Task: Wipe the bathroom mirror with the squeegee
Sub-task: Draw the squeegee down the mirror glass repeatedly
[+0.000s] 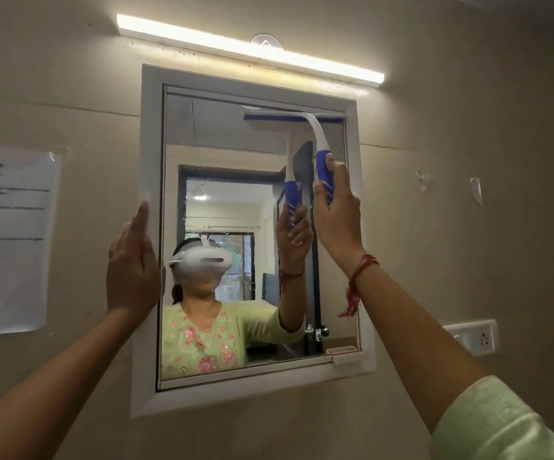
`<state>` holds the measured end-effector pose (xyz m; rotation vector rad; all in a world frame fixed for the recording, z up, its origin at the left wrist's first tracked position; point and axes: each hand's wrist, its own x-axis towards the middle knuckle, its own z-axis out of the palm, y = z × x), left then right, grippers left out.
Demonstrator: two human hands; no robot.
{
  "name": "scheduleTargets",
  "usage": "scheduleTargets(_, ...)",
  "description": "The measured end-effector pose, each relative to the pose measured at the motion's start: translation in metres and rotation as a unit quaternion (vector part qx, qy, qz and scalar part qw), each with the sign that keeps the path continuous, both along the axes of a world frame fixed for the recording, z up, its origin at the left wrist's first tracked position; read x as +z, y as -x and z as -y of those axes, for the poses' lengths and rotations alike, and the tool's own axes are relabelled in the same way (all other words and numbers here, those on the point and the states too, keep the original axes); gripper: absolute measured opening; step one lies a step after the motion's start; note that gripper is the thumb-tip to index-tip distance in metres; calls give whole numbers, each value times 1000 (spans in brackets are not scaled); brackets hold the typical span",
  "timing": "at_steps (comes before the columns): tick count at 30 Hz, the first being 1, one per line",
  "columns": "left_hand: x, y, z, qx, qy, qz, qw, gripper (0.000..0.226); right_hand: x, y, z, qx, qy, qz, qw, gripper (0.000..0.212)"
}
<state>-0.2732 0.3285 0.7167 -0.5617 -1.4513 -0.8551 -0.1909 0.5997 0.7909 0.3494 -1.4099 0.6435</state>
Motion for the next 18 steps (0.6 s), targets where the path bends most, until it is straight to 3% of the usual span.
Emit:
scheduleTargets(12, 0, -6, -2, 0, -1, 1, 1000, 47, -43, 1, -8, 19, 13, 24, 999, 39)
scheduleTargets(18, 1, -5, -1, -1, -1, 4, 1000, 47, -14, 3, 2, 33, 25, 5, 999, 34)
